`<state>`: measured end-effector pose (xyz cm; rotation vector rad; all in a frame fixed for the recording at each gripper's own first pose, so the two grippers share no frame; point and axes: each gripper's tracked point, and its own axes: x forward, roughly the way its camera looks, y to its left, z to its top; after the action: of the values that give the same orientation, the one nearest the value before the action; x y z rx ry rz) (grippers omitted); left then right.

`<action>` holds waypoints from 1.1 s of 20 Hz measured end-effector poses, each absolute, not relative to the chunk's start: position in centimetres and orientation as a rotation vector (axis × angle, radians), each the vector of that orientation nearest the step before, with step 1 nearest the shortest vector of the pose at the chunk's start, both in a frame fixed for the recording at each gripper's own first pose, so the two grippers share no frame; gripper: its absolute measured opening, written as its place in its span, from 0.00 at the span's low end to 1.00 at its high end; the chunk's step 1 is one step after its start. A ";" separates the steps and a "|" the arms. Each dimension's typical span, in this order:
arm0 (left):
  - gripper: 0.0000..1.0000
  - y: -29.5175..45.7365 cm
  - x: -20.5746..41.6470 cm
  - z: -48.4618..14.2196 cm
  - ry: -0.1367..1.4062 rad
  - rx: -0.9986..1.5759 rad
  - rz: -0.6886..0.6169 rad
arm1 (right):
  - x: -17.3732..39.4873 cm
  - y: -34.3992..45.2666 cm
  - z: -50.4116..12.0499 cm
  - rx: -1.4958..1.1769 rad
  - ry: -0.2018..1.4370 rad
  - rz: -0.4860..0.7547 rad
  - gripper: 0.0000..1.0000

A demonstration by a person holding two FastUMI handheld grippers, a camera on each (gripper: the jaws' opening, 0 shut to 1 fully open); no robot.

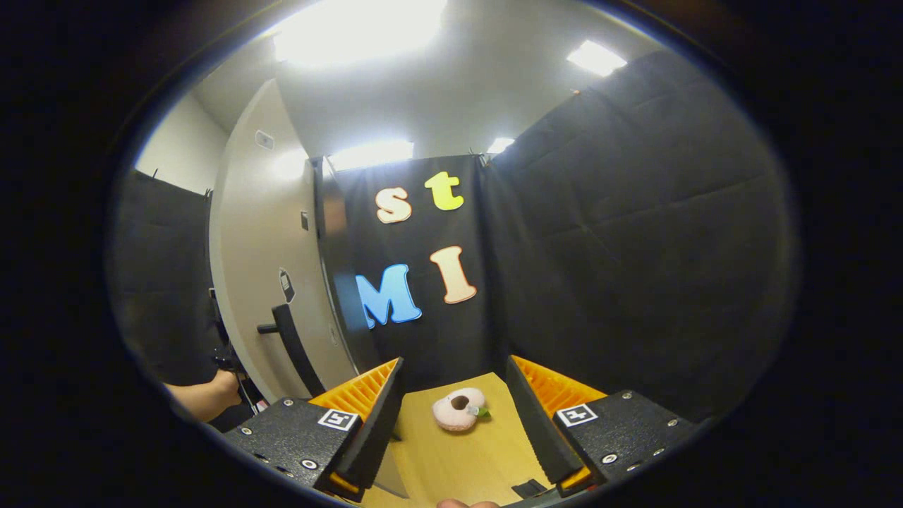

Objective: Open the cabinet door with the right hand, grasp the bottle in the cabinet with the left hand and place it on the coaster, then close the cabinet door with the right hand.

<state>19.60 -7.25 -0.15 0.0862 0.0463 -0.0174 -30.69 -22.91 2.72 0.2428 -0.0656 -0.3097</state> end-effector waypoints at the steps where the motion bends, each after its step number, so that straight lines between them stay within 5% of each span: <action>1: 0.75 -6.7 20.1 -0.1 0.042 0.104 -0.004 | -30.8 -22.7 2.4 0.239 -0.063 -0.326 0.87; 4: 0.82 -6.5 21.1 -0.7 0.047 0.087 -0.004 | -30.3 -20.8 0.9 0.191 -0.020 -0.354 0.87; 13: 0.68 -6.5 20.7 0.0 0.059 0.043 -0.035 | -27.0 -18.9 0.8 0.143 -0.006 -0.370 0.87; 22: 0.68 -7.0 20.4 1.3 0.020 0.058 -0.049 | -24.7 -19.2 -0.3 0.141 0.015 -0.282 0.87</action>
<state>20.37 -6.95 1.32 0.0580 0.0202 -0.0495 -24.67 -19.18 -0.25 0.1412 0.0151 -0.2823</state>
